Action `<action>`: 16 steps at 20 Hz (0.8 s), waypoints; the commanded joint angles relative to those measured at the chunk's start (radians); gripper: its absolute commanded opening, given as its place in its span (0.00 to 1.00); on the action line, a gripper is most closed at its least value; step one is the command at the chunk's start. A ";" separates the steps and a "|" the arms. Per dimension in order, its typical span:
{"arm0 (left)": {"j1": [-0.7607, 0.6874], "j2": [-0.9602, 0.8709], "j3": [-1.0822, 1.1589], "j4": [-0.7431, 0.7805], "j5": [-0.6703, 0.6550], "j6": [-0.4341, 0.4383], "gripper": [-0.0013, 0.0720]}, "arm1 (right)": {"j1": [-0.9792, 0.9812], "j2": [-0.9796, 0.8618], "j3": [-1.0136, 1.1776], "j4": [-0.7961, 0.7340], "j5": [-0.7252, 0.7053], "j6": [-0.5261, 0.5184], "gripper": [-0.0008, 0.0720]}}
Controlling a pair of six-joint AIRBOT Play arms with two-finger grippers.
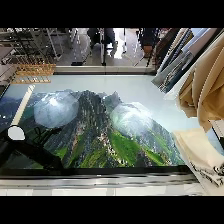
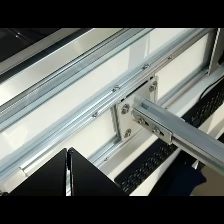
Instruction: Fold the clothes and pants, and hang the long-sleeved shirts on hangers.
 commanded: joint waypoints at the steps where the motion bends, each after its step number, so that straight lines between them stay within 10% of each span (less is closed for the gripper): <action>1: 0.001 0.004 0.022 0.022 -0.040 -0.014 0.03 | -0.040 0.005 0.068 -0.119 -0.079 0.011 0.50; 2: 0.001 0.006 0.046 0.049 -0.051 -0.028 0.03 | -0.033 0.006 0.161 -0.104 -0.102 0.014 0.91; 3: 0.001 0.006 0.080 0.093 -0.051 -0.040 0.03 | -0.018 0.008 0.264 -0.076 -0.127 0.013 0.97; 9: 0.001 0.007 0.345 0.554 0.103 -0.159 0.03 | 0.225 0.008 0.497 0.502 -0.216 -0.106 0.97; 12: 0.001 0.034 0.389 0.798 0.344 -0.332 0.03 | 0.518 0.007 0.400 0.451 -0.143 -0.189 0.97; 16: 0.000 0.058 0.388 0.753 0.249 -0.513 0.03 | 0.901 0.006 0.221 0.257 -0.277 -0.220 0.93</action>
